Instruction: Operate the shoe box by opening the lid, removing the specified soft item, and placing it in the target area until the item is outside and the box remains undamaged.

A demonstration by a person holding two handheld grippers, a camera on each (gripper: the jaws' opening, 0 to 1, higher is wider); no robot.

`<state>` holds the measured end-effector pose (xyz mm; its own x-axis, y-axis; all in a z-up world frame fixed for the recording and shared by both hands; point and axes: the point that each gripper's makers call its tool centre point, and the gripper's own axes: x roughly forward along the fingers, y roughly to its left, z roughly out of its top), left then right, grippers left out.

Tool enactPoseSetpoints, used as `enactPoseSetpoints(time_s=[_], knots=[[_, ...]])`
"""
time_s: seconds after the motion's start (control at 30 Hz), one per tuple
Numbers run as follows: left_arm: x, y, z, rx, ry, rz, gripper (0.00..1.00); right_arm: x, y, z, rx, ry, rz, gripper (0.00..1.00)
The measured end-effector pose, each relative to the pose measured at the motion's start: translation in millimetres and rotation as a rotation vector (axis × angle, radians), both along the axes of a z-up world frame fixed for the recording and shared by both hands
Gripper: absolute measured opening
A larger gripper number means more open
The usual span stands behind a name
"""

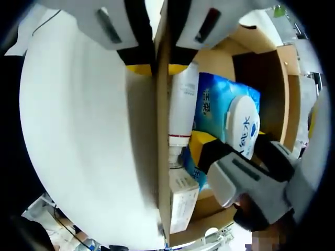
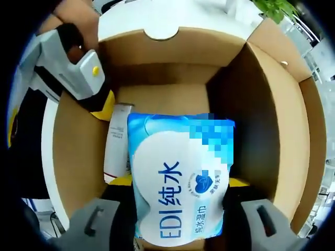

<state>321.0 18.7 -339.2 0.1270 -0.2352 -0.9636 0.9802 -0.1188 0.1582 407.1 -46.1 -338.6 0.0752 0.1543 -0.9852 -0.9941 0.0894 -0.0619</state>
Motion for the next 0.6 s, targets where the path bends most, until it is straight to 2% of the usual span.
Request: enactPoseSetpoints(time_s=[0.6], knots=[[-2.8, -0.7, -0.3, -0.003, -0.008, -0.003, 0.03, -5.4, 0.0, -0.7, -0.021, -0.017, 0.001, 0.66]])
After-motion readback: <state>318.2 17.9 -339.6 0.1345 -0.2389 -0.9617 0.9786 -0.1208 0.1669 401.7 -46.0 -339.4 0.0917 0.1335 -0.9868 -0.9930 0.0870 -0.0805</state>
